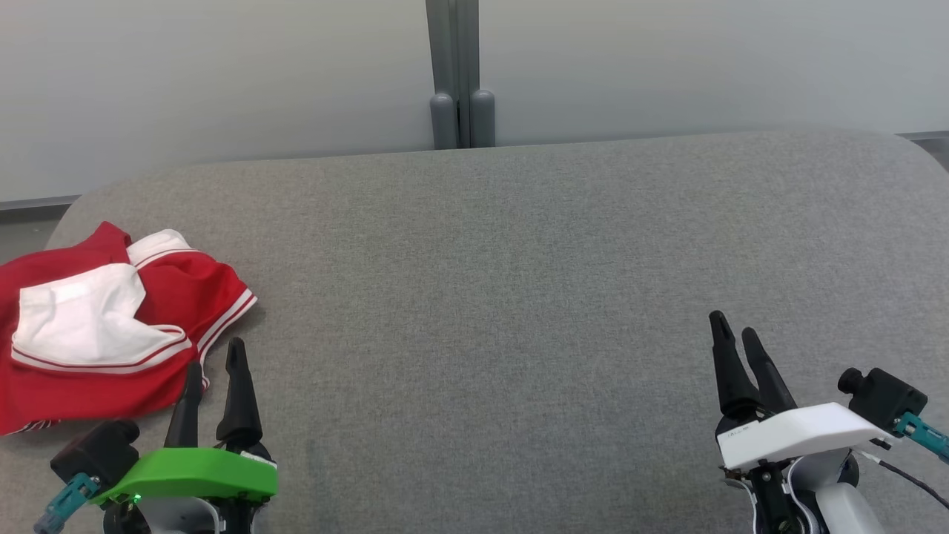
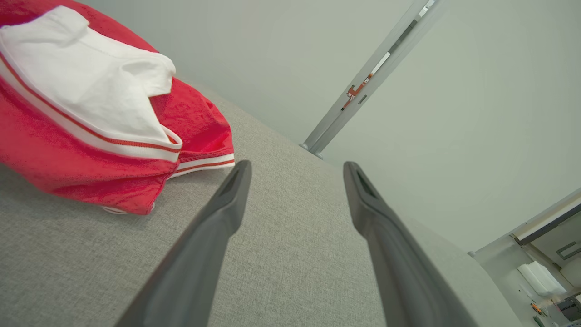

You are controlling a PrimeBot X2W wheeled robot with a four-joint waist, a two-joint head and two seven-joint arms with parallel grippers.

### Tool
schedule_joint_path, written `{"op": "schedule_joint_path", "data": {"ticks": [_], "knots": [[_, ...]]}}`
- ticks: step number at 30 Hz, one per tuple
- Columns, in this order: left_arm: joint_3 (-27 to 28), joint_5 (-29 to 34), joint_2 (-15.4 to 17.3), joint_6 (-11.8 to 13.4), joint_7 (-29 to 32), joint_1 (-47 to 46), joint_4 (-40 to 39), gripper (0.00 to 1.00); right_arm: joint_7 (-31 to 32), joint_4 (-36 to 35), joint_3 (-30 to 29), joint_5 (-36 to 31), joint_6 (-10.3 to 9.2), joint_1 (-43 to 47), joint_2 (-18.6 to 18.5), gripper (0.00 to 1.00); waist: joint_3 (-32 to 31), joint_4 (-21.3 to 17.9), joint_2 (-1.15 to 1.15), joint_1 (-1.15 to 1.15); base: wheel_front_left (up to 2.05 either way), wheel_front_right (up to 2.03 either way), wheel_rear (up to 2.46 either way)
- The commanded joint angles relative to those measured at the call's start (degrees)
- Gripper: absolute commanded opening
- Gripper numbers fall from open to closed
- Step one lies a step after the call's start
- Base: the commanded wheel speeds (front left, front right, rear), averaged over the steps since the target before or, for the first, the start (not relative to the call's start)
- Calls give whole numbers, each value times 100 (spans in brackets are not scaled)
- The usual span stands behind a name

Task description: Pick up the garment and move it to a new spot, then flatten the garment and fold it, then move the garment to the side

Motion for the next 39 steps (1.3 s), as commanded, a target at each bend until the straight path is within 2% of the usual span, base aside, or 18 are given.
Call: {"op": "schedule_joint_path", "data": {"ticks": [1, 18, 39], "knots": [[-28, 309, 52, 39, -74, -4, -80, 100, -78, -52, 50, -261, 3, -6, -40, 100, -2, 5, 0, 0, 0, 0, 0], [-135, 1481, 61, 110, -328, 31, -74, 100, -334, -34, 188, -1351, 3, 1, -47, 100, 3, 33, 0, 0, 0, 0, 0], [-193, 2604, 73, 149, -590, 33, -52, 100, -594, -81, 240, -2399, 4, 36, -48, 100, -27, 55, 0, 0, 0, 0, 0]]}}
